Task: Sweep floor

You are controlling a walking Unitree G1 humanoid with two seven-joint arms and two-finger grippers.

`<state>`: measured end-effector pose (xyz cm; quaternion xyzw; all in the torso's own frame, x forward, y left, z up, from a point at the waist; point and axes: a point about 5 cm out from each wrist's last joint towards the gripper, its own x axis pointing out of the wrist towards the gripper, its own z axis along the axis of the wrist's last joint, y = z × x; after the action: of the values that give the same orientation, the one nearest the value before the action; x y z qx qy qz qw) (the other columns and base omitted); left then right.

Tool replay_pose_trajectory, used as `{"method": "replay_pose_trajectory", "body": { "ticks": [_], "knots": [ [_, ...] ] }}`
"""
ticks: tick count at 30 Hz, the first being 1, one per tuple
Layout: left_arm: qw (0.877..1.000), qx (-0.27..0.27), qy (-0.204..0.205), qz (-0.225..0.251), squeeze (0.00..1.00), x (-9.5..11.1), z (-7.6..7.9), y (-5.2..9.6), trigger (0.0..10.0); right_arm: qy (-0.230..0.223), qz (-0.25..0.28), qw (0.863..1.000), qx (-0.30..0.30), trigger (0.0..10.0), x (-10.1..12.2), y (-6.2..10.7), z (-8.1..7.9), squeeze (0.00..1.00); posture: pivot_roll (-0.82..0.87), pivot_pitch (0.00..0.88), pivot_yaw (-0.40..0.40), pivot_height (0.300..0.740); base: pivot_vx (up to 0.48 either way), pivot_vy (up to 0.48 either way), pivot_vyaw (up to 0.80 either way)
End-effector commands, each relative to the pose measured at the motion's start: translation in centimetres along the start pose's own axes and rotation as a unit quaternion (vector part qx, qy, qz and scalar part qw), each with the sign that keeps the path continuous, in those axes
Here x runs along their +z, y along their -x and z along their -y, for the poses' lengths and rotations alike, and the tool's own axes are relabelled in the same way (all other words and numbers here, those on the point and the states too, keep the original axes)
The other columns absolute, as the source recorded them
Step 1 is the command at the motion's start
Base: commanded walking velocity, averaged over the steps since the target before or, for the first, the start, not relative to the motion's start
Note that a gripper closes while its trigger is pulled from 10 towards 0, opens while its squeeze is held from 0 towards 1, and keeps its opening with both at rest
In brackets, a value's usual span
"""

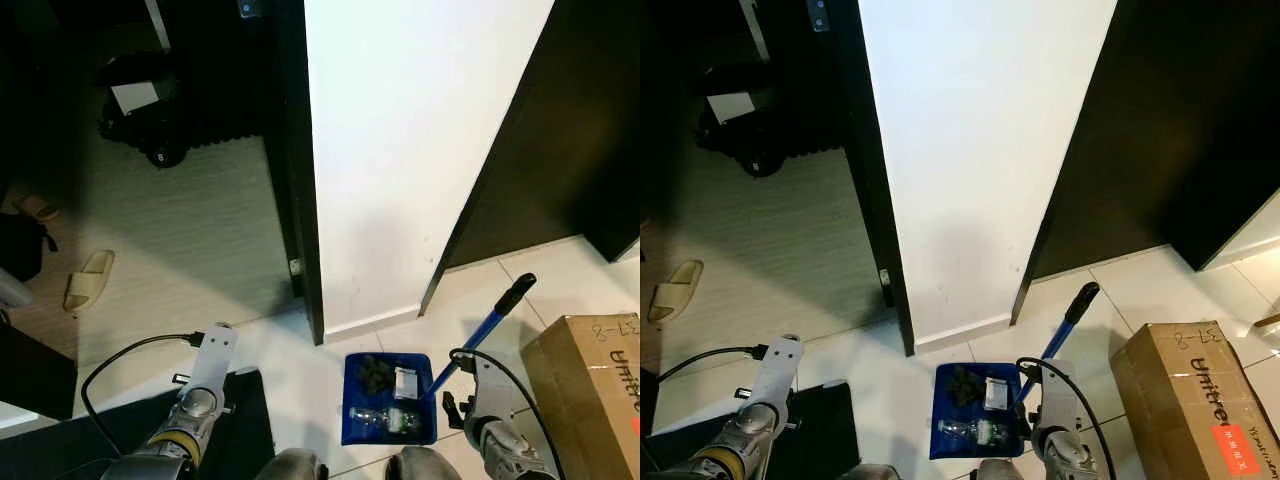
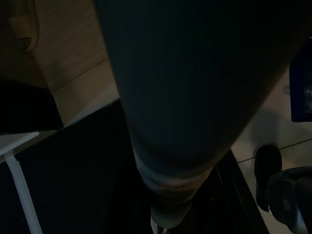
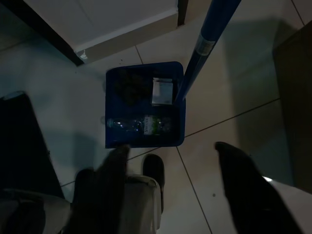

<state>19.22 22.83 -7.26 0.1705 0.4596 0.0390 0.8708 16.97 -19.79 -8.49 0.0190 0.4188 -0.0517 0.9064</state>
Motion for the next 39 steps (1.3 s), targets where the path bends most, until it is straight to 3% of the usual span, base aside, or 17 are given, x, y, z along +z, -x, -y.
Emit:
{"method": "replay_pose_trajectory", "body": {
  "ticks": [1, 4, 5, 7, 8, 9, 11, 15, 20, 21, 23, 26, 30, 31, 34, 35, 39],
  "knots": [
    [1.000, 0.002, -0.012, -0.010, 0.00, -0.19, -0.22, -0.02, 10.0, 0.003, -0.005, 1.000, -0.003, 0.4, -0.34, 0.10, 0.13, 0.00, 0.05, 0.000, 0.014, 0.740, 0.000, 0.000, 0.00],
    [1.000, 0.003, -0.013, -0.010, 0.00, -0.19, -0.22, -0.01, 10.0, 0.004, -0.005, 1.000, -0.003, 0.0, -0.36, 0.10, 0.14, 0.00, 0.05, 0.000, 0.014, 0.740, 0.000, 0.000, 0.00],
    [1.000, 0.002, -0.013, -0.010, 0.00, -0.20, -0.23, -0.01, 10.0, 0.003, -0.005, 1.000, -0.003, 4.3, -0.36, 0.10, 0.14, 0.00, 0.05, 0.000, 0.015, 0.740, 0.000, 0.000, 0.00],
    [1.000, 0.002, -0.013, -0.010, 0.00, -0.20, -0.23, -0.01, 10.0, 0.003, -0.005, 1.000, -0.003, 4.3, -0.36, 0.10, 0.13, 0.00, 0.05, 0.000, 0.015, 0.740, 0.000, 0.000, 0.00],
    [1.000, 0.002, -0.013, -0.010, 0.00, -0.21, -0.23, -0.01, 10.0, 0.003, -0.005, 1.000, -0.003, 9.6, -0.35, 0.10, 0.13, 0.00, 0.05, 0.000, 0.016, 0.740, 0.000, 0.000, 0.00],
    [1.000, 0.002, -0.013, -0.010, 0.00, -0.21, -0.23, -0.01, 10.0, 0.003, -0.005, 1.000, -0.003, 9.6, -0.35, 0.10, 0.13, 0.00, 0.05, 0.000, 0.016, 0.740, 0.000, 0.000, 0.00],
    [1.000, 0.002, -0.014, -0.009, 0.00, -0.21, -0.22, -0.01, 10.0, 0.001, -0.005, 1.000, -0.002, 10.0, -0.35, 0.11, 0.12, 0.71, 0.05, 0.000, 0.015, 0.740, 0.000, 0.000, 0.00],
    [1.000, 0.002, -0.014, -0.009, 0.00, -0.21, -0.21, -0.01, 10.0, -0.001, -0.004, 1.000, 0.000, 10.0, -0.38, 0.12, 0.11, 1.00, 0.05, 0.000, 0.015, 0.740, 0.000, 0.000, 0.00],
    [1.000, 0.002, -0.014, -0.009, 0.00, -0.23, -0.21, 0.00, 10.0, 0.001, -0.006, 1.000, 0.000, 10.0, -0.45, 0.13, 0.10, 1.00, 0.05, 0.000, 0.014, 0.740, 0.000, 0.000, 0.00],
    [1.000, 0.003, -0.014, -0.009, 0.00, -0.24, -0.22, 0.00, 10.0, 0.003, -0.007, 1.000, -0.001, 6.5, -0.49, 0.14, 0.09, 0.93, 0.06, 0.000, 0.015, 0.740, 0.000, 0.000, 0.00],
    [1.000, 0.003, -0.015, -0.009, 0.00, -0.26, -0.25, 0.00, 10.0, 0.006, -0.008, 1.000, -0.002, 3.3, -0.54, 0.15, 0.04, 0.36, 0.06, 0.000, 0.014, 0.740, 0.000, 0.000, 0.00],
    [1.000, 0.003, -0.015, -0.009, 0.00, -0.28, -0.28, 0.00, 10.0, 0.006, -0.008, 1.000, -0.001, 0.0, -0.57, 0.15, -0.01, 0.00, 0.06, 0.000, 0.014, 0.740, 0.000, 0.000, 0.00],
    [1.000, 0.004, -0.014, -0.010, 0.00, -0.31, -0.31, 0.00, 10.0, 0.006, -0.008, 1.000, -0.001, 0.7, -0.58, 0.15, -0.04, 0.00, 0.06, 0.000, 0.015, 0.740, 0.000, 0.000, 0.00],
    [1.000, 0.004, -0.014, -0.010, 0.00, -0.32, -0.32, 0.01, 10.0, 0.005, -0.009, 1.000, 0.000, 7.8, -0.60, 0.15, -0.04, 0.00, 0.06, 0.000, 0.014, 0.740, 0.000, 0.000, 0.00],
    [1.000, 0.004, -0.014, -0.010, 0.00, -0.33, -0.35, 0.01, 10.0, 0.002, -0.009, 1.000, 0.003, 10.0, -0.61, 0.15, -0.06, 0.06, 0.06, 0.000, 0.015, 0.740, 0.000, 0.000, 0.00],
    [1.000, 0.004, -0.014, -0.010, 0.00, -0.33, -0.36, 0.01, 10.0, 0.001, -0.009, 1.000, 0.004, 10.0, -0.61, 0.16, -0.08, 0.65, 0.06, 0.000, 0.015, 0.740, 0.000, 0.000, 0.00],
    [1.000, 0.004, -0.014, -0.010, 0.00, -0.33, -0.38, 0.01, 10.0, -0.003, -0.009, 1.000, 0.006, 10.0, -0.64, 0.16, -0.08, 0.99, 0.06, 0.000, 0.015, 0.740, 0.000, 0.000, 0.00]
  ]
}}
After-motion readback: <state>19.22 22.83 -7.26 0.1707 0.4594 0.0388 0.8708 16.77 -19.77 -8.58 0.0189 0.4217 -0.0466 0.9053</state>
